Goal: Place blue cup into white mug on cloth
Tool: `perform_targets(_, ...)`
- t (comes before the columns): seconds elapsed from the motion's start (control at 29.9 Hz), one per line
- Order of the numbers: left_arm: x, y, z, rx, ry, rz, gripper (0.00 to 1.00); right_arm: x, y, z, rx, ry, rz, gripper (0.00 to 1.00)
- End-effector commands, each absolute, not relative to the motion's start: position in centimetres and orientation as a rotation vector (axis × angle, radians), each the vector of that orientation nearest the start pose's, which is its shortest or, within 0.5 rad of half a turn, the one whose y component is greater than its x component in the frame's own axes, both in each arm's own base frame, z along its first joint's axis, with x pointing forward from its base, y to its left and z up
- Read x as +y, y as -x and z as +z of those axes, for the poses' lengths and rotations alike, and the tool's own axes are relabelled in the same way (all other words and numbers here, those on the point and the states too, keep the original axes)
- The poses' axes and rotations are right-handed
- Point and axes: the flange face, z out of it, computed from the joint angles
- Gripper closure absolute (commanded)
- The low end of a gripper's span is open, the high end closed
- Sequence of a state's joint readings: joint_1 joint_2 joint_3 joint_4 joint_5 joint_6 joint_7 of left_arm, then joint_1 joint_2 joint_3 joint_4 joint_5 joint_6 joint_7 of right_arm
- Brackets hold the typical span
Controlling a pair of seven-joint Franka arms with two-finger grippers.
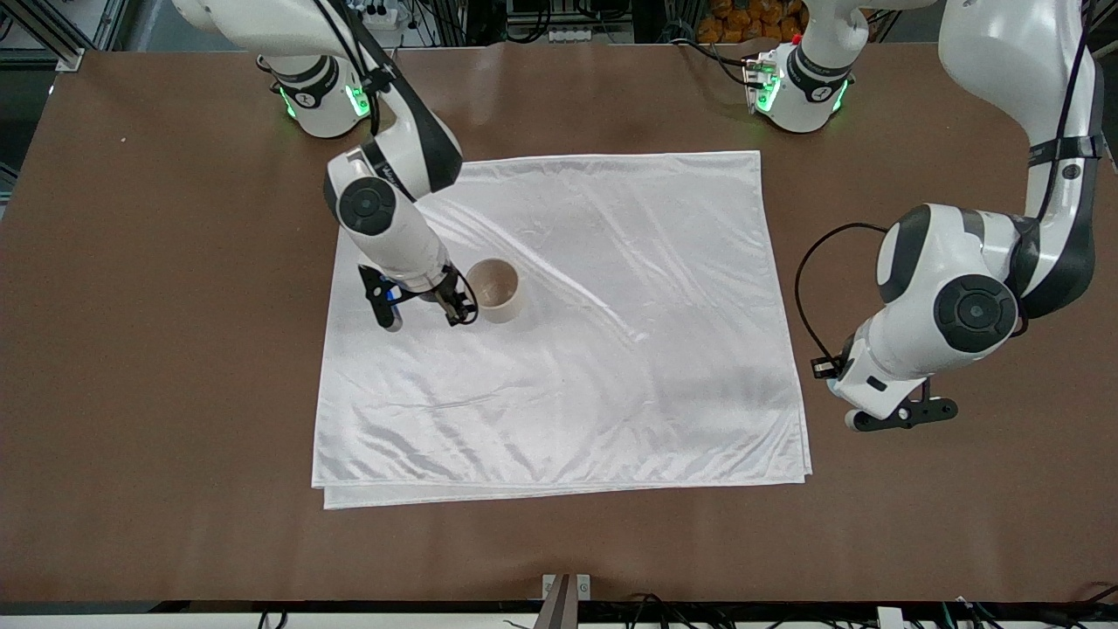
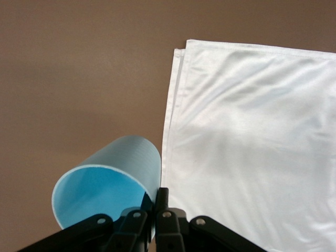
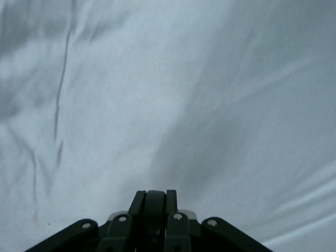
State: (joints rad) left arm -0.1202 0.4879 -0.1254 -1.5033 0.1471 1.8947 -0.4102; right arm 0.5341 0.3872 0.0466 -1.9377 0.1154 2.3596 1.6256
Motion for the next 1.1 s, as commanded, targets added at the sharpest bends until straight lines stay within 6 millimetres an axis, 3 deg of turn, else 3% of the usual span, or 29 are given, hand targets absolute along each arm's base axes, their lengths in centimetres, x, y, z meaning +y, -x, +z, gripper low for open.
perform_targets(0.0,-14.1,-66.6,38.4,-0.223,3.013,0.094,1.00,38.3,-53.8,26.0,1.667,2.589,0.162,1.00)
perform_targets(0.2,-16.3,-66.0,38.4,-0.232,3.010,0.095,1.00,41.9,-53.9,24.4,1.649,2.591,0.161,1.00)
perform_targets(0.43,-18.6,-64.9,38.3,-0.264,2.989,0.137,1.00,43.1,-52.7,22.4,1.615,2.641,0.158,1.00)
perform_targets(0.73,-22.2,-63.7,38.5,-0.311,2.988,0.125,1.00,43.8,-52.2,21.7,1.592,2.636,0.147,1.00)
perform_targets(0.9,-24.0,-62.8,38.4,-0.348,3.003,0.186,1.00,43.7,-52.2,21.5,1.596,2.637,0.149,0.79)
perform_targets(1.07,-26.7,-61.9,39.0,-0.363,3.003,0.171,1.00,43.7,-52.1,21.6,1.597,2.641,0.152,0.71)
